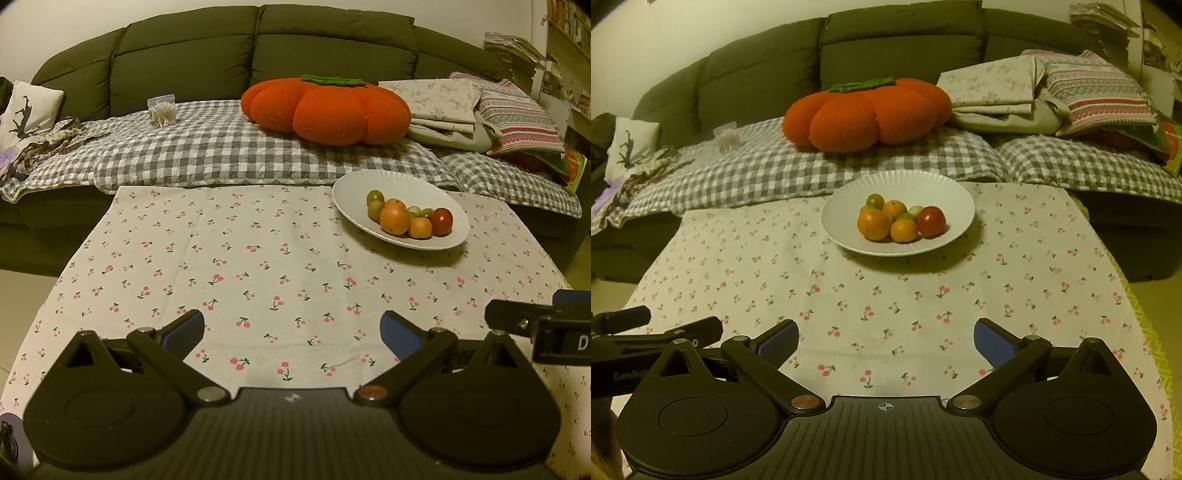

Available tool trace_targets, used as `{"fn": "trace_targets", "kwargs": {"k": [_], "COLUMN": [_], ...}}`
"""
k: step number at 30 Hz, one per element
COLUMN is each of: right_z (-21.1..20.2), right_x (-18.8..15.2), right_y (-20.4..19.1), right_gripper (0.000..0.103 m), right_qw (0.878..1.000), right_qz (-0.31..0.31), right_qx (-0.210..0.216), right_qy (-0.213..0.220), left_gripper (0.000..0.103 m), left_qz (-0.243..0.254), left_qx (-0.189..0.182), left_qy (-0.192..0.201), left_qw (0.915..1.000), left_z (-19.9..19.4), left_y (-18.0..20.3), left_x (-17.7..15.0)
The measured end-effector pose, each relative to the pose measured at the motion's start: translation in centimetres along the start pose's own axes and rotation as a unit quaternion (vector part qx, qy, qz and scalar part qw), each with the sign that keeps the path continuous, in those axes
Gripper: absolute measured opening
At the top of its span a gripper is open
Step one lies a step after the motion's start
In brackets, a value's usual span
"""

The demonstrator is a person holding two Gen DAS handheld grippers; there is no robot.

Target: Organize fruits

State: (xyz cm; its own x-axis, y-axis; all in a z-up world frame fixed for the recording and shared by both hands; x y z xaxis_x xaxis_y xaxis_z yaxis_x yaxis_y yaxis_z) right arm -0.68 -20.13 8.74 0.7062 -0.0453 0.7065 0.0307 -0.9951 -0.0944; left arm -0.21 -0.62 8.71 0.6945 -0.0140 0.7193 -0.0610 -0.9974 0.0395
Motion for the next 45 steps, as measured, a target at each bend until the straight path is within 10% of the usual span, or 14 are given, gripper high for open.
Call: {"fn": "trace_targets", "kwargs": {"k": [45], "right_z": [0.55], "right_x": [-0.38], "right_y": [-0.13], "right_gripper": [0.102], "right_qw": [1.000], "right_qz": [-0.001], "right_qx": [0.006], "right_qy": [-0.012], "left_gripper": [0.102], "left_qz": [0.012], "left_qx": [-0.014], "left_qy": [0.002], "left_qw": [0.9998], "left_z": [-0.23], "left_y": [0.50], "left_x": [-0.14]}}
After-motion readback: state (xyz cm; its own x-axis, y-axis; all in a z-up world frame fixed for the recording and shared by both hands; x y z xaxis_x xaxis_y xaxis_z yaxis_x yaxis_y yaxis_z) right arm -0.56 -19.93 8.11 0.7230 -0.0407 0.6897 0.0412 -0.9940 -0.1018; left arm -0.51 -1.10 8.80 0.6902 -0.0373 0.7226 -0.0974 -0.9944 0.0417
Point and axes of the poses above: each gripper's, at about its wrist camera, not at the fingertips, and z roughly the way its jaws point, y to its right, x to its top, the point moved 2 cm from there along z, roughly the way its jaws point, and after that the axes turned 3 degrees about -y, right-handed, at the moved point
